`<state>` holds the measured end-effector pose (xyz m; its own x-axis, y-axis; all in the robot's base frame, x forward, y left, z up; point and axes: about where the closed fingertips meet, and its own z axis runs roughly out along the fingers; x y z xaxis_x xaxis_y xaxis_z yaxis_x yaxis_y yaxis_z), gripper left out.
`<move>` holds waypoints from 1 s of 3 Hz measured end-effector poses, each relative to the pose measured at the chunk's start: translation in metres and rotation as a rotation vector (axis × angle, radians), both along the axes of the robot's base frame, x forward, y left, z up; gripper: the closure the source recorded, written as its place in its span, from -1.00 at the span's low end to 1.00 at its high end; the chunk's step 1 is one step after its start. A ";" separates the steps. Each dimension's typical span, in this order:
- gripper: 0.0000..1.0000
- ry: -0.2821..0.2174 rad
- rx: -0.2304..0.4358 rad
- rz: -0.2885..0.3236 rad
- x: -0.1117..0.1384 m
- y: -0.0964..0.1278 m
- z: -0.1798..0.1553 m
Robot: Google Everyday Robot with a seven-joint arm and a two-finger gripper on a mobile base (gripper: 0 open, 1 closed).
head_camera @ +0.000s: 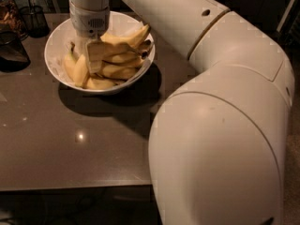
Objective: Pick banana from white bowl
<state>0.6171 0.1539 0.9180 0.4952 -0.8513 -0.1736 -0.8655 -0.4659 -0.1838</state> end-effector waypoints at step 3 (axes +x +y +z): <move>1.00 -0.033 0.030 -0.014 0.000 -0.001 0.010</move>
Offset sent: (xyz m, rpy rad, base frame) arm -0.0002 -0.0001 -0.0001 -0.0008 -0.0009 0.0002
